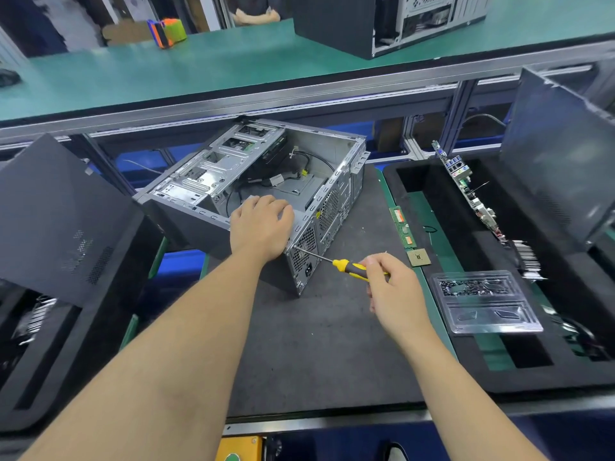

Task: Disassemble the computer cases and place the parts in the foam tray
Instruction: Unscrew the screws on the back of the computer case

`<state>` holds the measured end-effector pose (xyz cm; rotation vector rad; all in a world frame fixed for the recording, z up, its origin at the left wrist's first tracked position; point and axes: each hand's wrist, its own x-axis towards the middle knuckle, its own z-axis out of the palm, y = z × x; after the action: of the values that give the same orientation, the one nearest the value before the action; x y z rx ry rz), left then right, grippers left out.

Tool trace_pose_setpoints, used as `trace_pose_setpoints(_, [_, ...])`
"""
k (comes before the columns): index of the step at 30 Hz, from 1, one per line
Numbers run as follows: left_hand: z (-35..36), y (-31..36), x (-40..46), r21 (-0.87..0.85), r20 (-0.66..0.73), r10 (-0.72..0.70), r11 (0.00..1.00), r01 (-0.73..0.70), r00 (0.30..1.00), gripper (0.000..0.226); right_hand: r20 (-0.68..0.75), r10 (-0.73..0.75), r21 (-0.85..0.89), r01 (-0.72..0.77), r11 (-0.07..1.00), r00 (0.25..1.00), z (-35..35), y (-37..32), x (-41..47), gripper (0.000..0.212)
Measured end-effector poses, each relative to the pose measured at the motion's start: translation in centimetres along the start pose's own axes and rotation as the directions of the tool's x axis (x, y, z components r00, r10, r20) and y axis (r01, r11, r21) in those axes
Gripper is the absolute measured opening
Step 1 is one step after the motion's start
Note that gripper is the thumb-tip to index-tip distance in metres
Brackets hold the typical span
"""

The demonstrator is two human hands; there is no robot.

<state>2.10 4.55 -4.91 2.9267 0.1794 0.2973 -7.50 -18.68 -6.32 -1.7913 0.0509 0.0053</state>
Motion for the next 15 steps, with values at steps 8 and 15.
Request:
trace_pose_setpoints(8, [0.0, 0.1, -0.1, -0.009, -0.002, -0.002, 1.000, 0.002, 1.000, 0.022, -0.013, -0.141, 0.052, 0.142, 0.989, 0.990, -0.1, -1.2, -0.4, 0.034])
trace_pose_setpoints(15, [0.0, 0.0, 0.0, 0.003, -0.006, 0.001, 1.000, -0.001, 1.000, 0.023, 0.017, 0.080, 0.045, -0.080, 0.996, 0.997, 0.1, -0.4, 0.1, 0.028])
